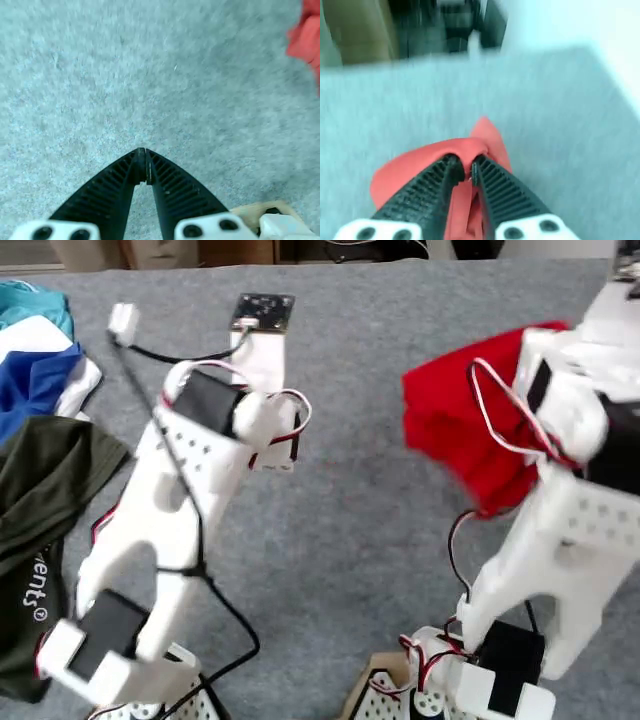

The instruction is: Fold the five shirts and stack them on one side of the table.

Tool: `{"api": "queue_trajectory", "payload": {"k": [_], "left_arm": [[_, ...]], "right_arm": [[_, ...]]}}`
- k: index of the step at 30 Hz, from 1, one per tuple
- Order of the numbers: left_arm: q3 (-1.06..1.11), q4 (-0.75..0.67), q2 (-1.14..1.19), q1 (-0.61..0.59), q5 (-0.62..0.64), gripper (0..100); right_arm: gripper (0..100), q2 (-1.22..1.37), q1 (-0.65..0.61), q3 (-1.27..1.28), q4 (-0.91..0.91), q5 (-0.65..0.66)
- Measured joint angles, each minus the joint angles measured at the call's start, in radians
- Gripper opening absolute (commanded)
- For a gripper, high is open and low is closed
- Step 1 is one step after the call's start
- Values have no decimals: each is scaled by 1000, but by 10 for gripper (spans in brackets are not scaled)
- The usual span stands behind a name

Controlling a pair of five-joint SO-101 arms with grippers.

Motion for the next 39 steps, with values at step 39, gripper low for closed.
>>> {"api": "queue_trajectory", "payload": {"k": [39], "left_arm": [[126,0,-359,-559,-25,20]], "right_arm": [[5,64,-950,-239,-120,176]]}}
